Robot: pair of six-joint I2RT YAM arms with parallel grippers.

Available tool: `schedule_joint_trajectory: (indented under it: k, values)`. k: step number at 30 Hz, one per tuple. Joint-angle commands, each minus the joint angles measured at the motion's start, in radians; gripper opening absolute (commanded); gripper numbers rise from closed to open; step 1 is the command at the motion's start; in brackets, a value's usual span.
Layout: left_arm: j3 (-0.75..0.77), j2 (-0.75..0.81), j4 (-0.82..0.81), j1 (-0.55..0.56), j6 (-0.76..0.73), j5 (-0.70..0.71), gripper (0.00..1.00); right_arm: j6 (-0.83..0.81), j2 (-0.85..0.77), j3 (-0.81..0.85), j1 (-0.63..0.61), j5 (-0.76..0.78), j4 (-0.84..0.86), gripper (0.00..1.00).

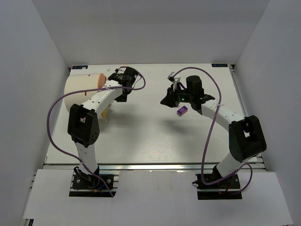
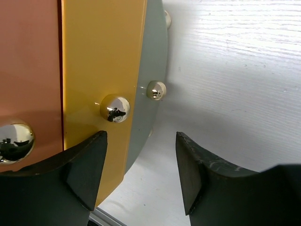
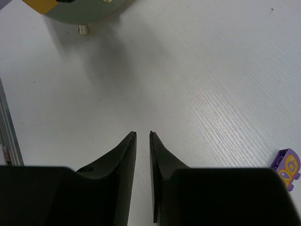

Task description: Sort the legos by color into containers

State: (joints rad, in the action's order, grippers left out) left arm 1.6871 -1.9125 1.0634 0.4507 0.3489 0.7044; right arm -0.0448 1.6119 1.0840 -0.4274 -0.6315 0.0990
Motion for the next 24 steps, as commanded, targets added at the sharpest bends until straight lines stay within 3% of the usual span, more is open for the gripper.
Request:
schedule_joint_trajectory:
  k: [1, 8, 10, 11, 15, 24]
  values:
    - [-0.012, 0.049, 0.017, -0.01, 0.002, 0.079, 0.71, -0.007, 0.008, 0.042, 0.006, -0.005, 0.002, 0.23]
    - [-0.041, 0.058, 0.012, -0.01, 0.004, 0.099, 0.68, -0.004, 0.006, 0.04, 0.009, -0.005, 0.002, 0.24]
    - [-0.041, 0.061, 0.004, -0.01, -0.001, 0.095, 0.6, -0.006, 0.006, 0.039, 0.01, -0.005, 0.002, 0.24]
    - [-0.04, 0.064, -0.003, -0.001, -0.004, 0.09, 0.45, -0.006, 0.006, 0.039, 0.01, -0.004, 0.002, 0.23]
    - [-0.038, 0.079, -0.054, 0.008, -0.048, 0.012, 0.21, -0.007, 0.006, 0.037, 0.009, -0.005, 0.002, 0.24]
    - [-0.064, 0.035, -0.086, 0.008, -0.077, -0.083, 0.12, -0.012, 0.006, 0.025, 0.01, -0.005, 0.005, 0.23]
